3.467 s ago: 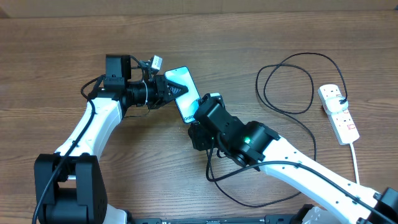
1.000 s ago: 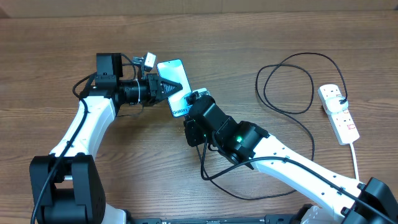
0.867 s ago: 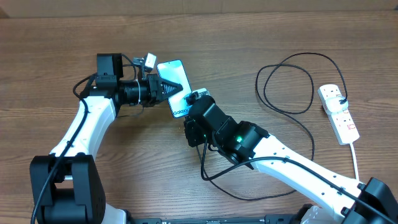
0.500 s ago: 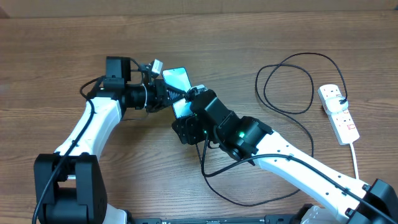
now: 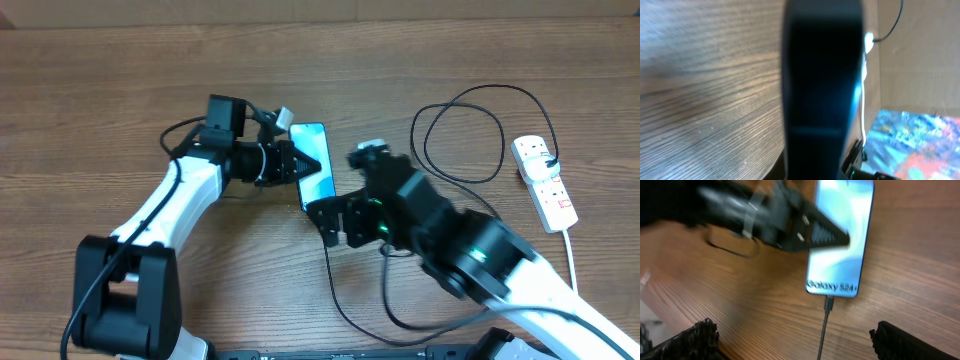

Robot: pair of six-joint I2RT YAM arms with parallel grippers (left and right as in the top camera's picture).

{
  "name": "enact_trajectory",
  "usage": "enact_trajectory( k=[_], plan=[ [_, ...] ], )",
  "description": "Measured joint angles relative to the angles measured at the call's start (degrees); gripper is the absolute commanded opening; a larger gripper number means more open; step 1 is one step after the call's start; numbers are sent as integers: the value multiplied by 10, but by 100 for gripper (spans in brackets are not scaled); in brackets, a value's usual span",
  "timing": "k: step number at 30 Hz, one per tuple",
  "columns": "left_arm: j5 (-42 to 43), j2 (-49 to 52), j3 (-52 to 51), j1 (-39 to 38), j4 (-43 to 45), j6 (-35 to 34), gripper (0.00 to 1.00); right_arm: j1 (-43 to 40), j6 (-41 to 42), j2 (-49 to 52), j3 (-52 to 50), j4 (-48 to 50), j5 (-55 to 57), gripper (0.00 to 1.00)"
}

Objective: Plug charger to phone and switch on socket
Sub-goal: 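Lower the plugged phone flat onto the table with both grippers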

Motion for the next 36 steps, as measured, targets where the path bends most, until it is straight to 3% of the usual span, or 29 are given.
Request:
enact_trajectory(
  k=[6, 14, 19, 26, 33, 36],
  plan=[
    [34, 91, 0, 5, 16, 30, 4, 0, 6, -59, 0, -24, 15, 100],
    [100, 192, 0, 9, 30, 71, 5, 0, 11, -62, 0, -52, 17, 100],
    [95, 197, 0, 9, 27, 76, 13, 0, 11, -62, 0, -56, 17, 100],
    [30, 197, 0, 9, -22, 77, 16, 0, 11, -62, 0, -56, 21, 100],
    [27, 197, 0, 9, -24, 80, 20, 0, 11, -62, 0, -54, 31, 100],
    [29, 196, 1, 9, -26, 82, 29, 0, 11, -60, 0, -47, 31, 100]
  ],
)
